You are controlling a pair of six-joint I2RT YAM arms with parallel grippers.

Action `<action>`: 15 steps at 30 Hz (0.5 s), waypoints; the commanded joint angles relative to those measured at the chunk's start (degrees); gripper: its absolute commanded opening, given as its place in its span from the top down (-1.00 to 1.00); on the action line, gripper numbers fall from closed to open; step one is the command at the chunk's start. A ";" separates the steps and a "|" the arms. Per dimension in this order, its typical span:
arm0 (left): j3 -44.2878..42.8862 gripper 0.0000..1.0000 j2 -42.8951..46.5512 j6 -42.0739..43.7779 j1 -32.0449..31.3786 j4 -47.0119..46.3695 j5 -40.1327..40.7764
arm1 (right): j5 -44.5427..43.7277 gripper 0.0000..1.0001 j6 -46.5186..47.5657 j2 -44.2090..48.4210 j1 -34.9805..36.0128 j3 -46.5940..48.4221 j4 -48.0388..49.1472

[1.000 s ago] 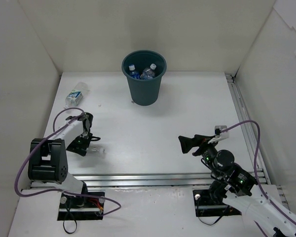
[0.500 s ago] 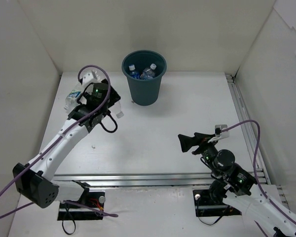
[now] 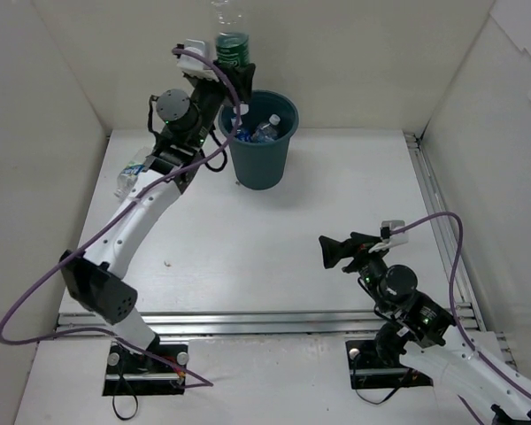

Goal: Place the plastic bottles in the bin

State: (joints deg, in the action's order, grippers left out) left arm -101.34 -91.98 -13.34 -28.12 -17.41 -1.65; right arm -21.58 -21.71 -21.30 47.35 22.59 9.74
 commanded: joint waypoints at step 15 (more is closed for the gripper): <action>-23.47 -0.35 -32.55 3.16 6.41 -19.06 -14.87 | -5.40 -0.93 2.91 -3.84 0.20 -0.52 9.51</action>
State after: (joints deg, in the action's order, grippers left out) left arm -120.20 -126.96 -8.05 -24.12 -29.45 -12.49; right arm -24.27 -19.38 -23.46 47.35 22.00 13.19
